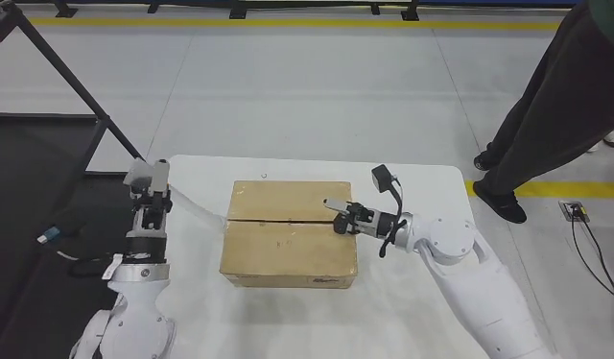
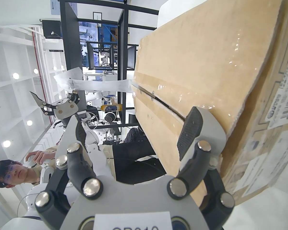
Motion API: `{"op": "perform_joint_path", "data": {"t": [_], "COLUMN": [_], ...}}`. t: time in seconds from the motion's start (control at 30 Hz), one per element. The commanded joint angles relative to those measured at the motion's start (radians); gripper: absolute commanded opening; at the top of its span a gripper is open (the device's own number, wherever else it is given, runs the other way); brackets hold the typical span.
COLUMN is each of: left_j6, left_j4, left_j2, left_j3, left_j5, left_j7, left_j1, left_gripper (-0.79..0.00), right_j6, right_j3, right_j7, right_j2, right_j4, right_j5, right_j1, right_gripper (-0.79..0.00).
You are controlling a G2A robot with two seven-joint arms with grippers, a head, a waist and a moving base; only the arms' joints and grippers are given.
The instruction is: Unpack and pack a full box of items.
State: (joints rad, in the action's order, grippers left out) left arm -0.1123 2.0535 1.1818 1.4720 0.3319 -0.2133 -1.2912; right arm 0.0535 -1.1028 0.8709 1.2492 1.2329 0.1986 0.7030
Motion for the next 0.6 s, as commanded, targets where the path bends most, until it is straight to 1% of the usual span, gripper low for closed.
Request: {"op": "perform_joint_path", "data": {"t": [0.0, 0.1, 0.23, 0.47, 0.57], "left_j6": [-0.018, -0.041, -0.058, -0.104, -0.104], "left_j4": [-0.009, -0.021, -0.042, -0.107, -0.134], "left_j2": [0.004, 0.009, 0.017, 0.034, 0.041], "left_j3": [-0.038, -0.096, -0.169, -0.279, -0.321], "left_j5": [0.039, 0.092, 0.169, 0.290, 0.342], "left_j7": [0.016, 0.048, 0.072, 0.106, 0.132], "left_j1": [0.033, 0.074, 0.110, 0.170, 0.191], "left_gripper": [0.000, 0.000, 0.000, 0.000, 0.000], "right_j6": [0.006, 0.005, -0.002, -0.012, -0.012], "right_j3": [-0.009, -0.022, -0.038, -0.061, -0.076], "right_j7": [-0.007, -0.010, -0.013, -0.003, -0.009], "right_j2": [-0.002, -0.007, -0.014, -0.025, -0.030], "right_j4": [0.015, 0.044, 0.084, 0.139, 0.162], "right_j5": [0.003, 0.001, -0.007, -0.016, -0.023], "right_j1": [0.013, 0.034, 0.065, 0.114, 0.136], "right_gripper": [0.000, 0.000, 0.000, 0.000, 0.000]}}
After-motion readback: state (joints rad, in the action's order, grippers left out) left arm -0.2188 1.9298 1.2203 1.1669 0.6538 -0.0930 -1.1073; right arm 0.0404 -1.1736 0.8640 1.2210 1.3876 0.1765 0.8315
